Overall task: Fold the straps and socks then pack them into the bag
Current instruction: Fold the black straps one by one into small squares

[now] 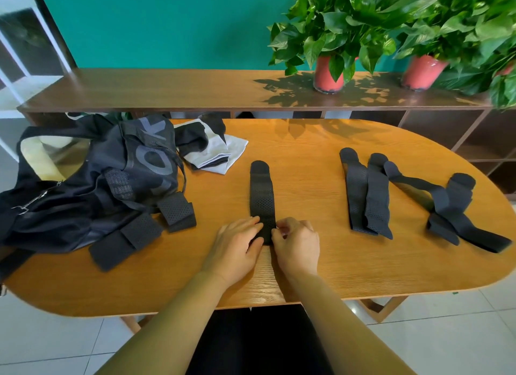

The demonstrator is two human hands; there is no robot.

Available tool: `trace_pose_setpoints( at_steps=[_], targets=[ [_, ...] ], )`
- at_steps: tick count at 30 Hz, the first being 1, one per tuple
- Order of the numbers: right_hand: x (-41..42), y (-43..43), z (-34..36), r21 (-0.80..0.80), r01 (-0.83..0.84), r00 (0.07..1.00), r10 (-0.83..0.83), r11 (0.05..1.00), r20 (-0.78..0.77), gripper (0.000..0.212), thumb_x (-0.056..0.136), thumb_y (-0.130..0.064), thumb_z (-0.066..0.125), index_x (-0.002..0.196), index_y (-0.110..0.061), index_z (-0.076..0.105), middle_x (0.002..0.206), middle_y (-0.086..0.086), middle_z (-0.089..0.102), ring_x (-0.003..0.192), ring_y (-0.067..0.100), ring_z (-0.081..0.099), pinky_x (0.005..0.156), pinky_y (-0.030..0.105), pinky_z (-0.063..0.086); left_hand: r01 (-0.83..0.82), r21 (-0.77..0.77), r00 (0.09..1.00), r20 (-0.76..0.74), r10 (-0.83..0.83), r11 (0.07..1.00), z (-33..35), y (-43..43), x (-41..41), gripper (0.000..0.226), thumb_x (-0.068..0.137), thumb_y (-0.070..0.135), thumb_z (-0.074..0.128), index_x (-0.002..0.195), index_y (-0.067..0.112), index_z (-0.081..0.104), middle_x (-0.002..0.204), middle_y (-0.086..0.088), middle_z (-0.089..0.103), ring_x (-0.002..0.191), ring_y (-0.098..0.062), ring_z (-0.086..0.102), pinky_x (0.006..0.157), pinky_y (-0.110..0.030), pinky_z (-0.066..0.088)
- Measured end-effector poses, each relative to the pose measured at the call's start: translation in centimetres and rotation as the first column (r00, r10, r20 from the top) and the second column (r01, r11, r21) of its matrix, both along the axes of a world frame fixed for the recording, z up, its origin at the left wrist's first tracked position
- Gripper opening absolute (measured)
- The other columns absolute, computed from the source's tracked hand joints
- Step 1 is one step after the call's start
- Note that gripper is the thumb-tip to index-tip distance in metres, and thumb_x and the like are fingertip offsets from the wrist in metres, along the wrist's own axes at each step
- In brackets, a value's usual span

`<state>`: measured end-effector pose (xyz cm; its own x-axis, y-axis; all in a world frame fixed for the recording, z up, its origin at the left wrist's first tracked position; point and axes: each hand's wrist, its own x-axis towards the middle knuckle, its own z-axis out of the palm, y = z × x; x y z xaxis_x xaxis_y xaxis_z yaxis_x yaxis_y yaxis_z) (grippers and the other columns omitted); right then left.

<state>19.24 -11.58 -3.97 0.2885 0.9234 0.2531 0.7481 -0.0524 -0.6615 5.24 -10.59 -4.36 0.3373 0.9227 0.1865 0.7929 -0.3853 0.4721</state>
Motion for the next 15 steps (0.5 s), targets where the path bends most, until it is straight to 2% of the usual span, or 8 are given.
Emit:
trace_pose_setpoints(
  at_steps=[3,5,12,15],
  targets=[
    [0.1,-0.2,0.3,-0.011,-0.012,0.999,0.011,1.000,-0.041,0.015,0.082,-0.017,0.066,0.096,-0.013,0.070,0.070,-0.018,0.043,0.086,0.021,0.057,0.078,0.037,0.048,0.039,-0.036,0.998,-0.044,-0.040,0.999,0.2,0.1,-0.4,0.049,0.095,0.032,0.053,0.142,0.025,0.045,0.151,0.011,0.036,0.141,-0.006,0.025,0.115,-0.030,0.016],
    [0.1,-0.3,0.4,-0.008,-0.005,0.999,0.004,1.000,-0.048,0.014,0.082,-0.017,0.066,0.096,-0.014,0.068,0.068,-0.021,0.038,0.085,0.019,0.055,0.078,0.035,0.047,0.045,-0.051,0.997,-0.052,-0.048,0.998,0.4,0.2,-0.5,0.051,0.093,0.030,0.055,0.142,0.027,0.044,0.151,0.013,0.035,0.140,-0.005,0.024,0.115,-0.030,0.016],
    [-0.1,-0.3,-0.4,0.020,0.028,0.997,-0.026,0.999,-0.077,0.008,0.080,-0.016,0.068,0.086,-0.015,0.063,0.068,-0.018,0.040,0.081,0.017,0.053,0.073,0.033,0.047,0.042,-0.057,0.995,-0.088,-0.047,0.997,0.8,0.6,-0.5,0.047,0.093,0.035,0.056,0.139,0.030,0.046,0.147,0.012,0.040,0.137,-0.009,0.027,0.112,-0.032,0.020],
    [-0.1,-0.3,-0.6,0.045,-0.014,1.000,0.013,0.999,0.025,0.005,0.080,-0.015,0.067,0.083,-0.014,0.063,0.071,-0.012,0.051,0.084,0.020,0.051,0.072,0.034,0.046,0.052,-0.043,0.989,-0.134,-0.057,0.998,1.2,0.8,-0.5,0.044,0.095,0.035,0.053,0.138,0.030,0.048,0.146,0.012,0.041,0.135,-0.010,0.029,0.110,-0.032,0.021]
  ],
)
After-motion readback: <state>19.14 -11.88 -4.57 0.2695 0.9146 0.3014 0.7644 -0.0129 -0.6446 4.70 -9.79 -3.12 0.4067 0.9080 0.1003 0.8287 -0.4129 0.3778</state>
